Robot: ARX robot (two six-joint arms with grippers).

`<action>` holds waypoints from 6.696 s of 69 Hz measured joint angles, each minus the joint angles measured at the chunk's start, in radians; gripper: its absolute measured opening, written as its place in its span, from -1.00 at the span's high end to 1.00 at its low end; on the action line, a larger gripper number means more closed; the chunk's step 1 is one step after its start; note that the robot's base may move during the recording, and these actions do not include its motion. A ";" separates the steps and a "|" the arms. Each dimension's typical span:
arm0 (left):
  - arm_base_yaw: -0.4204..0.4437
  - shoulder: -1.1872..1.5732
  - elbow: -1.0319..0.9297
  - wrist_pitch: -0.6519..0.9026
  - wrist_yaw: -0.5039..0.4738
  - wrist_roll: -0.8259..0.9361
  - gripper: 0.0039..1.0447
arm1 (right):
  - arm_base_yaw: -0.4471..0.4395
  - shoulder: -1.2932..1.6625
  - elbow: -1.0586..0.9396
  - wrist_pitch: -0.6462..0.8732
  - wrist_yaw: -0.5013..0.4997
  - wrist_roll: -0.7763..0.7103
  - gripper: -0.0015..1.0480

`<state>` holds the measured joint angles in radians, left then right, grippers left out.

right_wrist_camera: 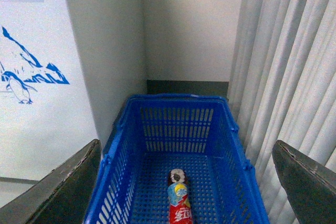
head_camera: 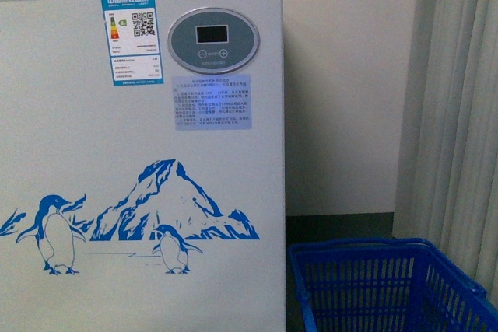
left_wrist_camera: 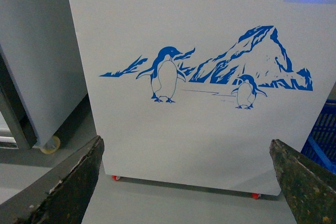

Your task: Put drink in fridge

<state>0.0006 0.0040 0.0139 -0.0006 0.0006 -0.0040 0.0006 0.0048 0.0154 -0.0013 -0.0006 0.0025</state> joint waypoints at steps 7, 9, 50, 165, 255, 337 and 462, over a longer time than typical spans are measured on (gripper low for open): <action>0.000 0.000 0.000 0.000 0.000 0.000 -0.85 | 0.000 0.000 0.000 0.000 0.000 0.000 -0.86; 0.000 0.000 0.000 0.000 0.000 0.000 -0.85 | 0.000 0.000 0.000 0.000 0.000 0.000 -0.86; 0.000 0.000 0.000 0.000 0.000 0.000 -0.85 | 0.000 0.000 0.000 0.000 0.000 0.000 -0.86; 0.000 0.000 0.000 0.000 0.000 0.000 -0.85 | -0.011 0.060 0.031 -0.108 -0.082 -0.040 -0.86; 0.000 0.000 0.000 0.000 0.000 0.000 -0.85 | -0.031 2.147 1.081 0.038 0.043 -0.150 -0.86; 0.000 0.000 0.000 0.000 0.000 0.000 -0.85 | 0.013 2.800 1.594 -0.135 0.132 -0.224 -0.86; 0.000 0.000 0.000 0.000 0.000 0.000 -0.85 | -0.015 3.053 1.879 -0.237 0.157 -0.264 0.04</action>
<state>0.0006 0.0040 0.0143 -0.0006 0.0006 -0.0040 -0.0143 3.0581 1.8946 -0.2382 0.1566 -0.2619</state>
